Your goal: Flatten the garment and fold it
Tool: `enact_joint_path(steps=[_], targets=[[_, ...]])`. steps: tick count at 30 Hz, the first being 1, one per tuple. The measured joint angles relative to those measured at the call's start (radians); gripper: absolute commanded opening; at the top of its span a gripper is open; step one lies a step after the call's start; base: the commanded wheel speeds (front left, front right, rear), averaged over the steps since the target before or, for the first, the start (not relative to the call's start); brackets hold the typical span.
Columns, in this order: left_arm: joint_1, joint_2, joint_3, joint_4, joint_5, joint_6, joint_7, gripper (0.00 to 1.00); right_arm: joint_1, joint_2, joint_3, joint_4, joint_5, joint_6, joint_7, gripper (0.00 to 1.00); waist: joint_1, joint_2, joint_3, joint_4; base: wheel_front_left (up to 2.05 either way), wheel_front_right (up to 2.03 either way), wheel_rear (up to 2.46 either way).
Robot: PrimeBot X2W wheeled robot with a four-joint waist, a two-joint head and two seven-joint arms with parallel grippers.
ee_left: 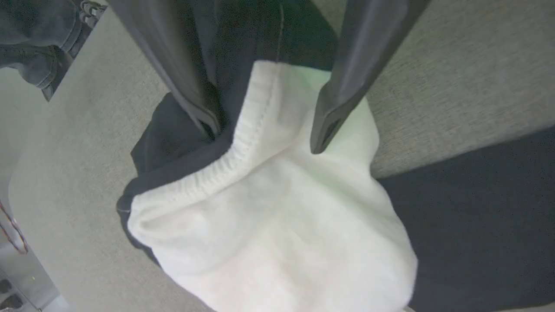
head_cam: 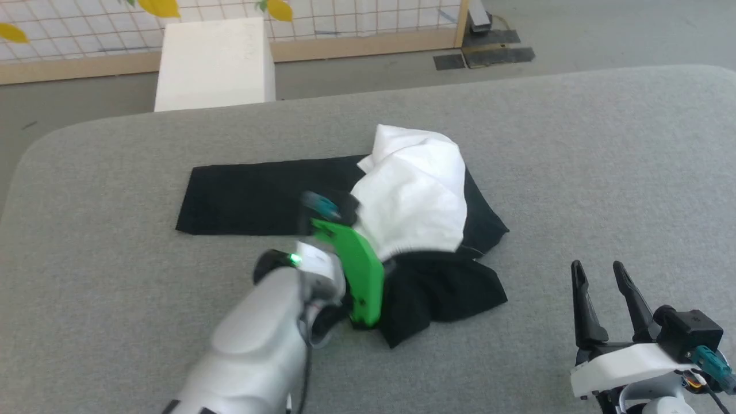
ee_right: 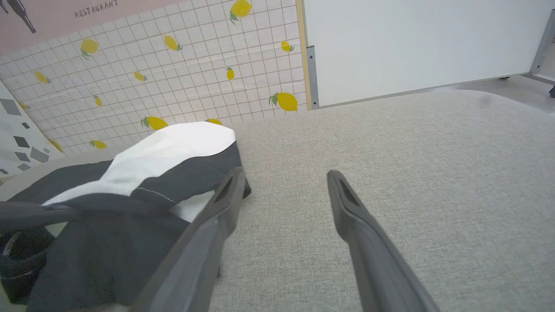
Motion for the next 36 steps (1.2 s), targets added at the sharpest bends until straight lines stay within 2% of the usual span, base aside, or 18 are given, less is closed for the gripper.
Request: enact_joint_path(steps=[3, 6, 9, 15, 18, 22, 29, 32, 36], targets=[[0.024, 0.015, 0.110, -0.088, -0.095, 0.020, -0.048, 1.00, 0.005, 0.000, -0.006, 0.002, 0.001, 0.000, 0.000, 1.00, 0.0000, 0.0000, -0.018, 0.014, 0.00, 0.00, 0.00], [0.055, 0.040, 0.188, -0.179, -0.143, 0.040, -0.098, 1.00, 0.014, 0.000, -0.012, 0.004, 0.003, 0.000, 0.000, 1.00, 0.0000, 0.0000, -0.035, 0.027, 0.00, 0.00, 0.00], [0.107, 0.073, 0.270, -0.267, -0.166, 0.070, -0.207, 1.00, 0.015, 0.000, -0.015, 0.003, 0.010, 0.000, 0.000, 1.00, 0.0000, 0.0000, -0.048, 0.039, 0.00, 0.00, 0.00], [0.222, 0.165, 0.396, -0.376, -0.022, 0.135, -0.599, 1.00, 0.015, 0.000, -0.016, 0.004, 0.012, 0.000, 0.000, 1.00, 0.0000, 0.0000, -0.066, 0.056, 0.00, 0.00, 0.00], [0.302, 0.187, 0.439, -0.405, 0.068, 0.164, -0.642, 1.00, 0.016, 0.000, -0.015, 0.010, 0.021, 0.000, 0.000, 1.00, 0.0000, 0.0000, -0.077, 0.060, 0.00, 0.00, 0.00], [0.433, 0.154, 0.516, -0.492, 0.169, 0.183, -0.646, 1.00, 0.018, 0.000, -0.015, 0.041, 0.031, 0.000, 0.000, 1.00, 0.0000, 0.0000, -0.093, 0.066, 0.00, 0.00, 0.00], [0.627, 0.042, 0.592, -0.561, 0.310, 0.171, -0.647, 1.00, 0.016, 0.000, -0.019, 0.116, 0.058, 0.000, 0.008, 1.00, 0.0000, 0.0000, -0.106, 0.073, 0.00, 0.00, 0.00], [0.667, 0.012, 0.615, -0.573, 0.338, 0.154, -0.647, 1.00, -0.021, 0.000, -0.024, 0.146, 0.065, 0.000, 0.063, 1.00, 0.0000, 0.0000, -0.098, 0.074, 0.00, 0.00, 0.00], [0.671, -0.008, 0.636, -0.580, 0.366, 0.123, -0.647, 1.00, -0.149, 0.000, -0.044, 0.178, 0.035, 0.000, 0.215, 1.00, 0.0000, 0.0000, -0.075, 0.078, 0.00, 0.00, 0.00]])
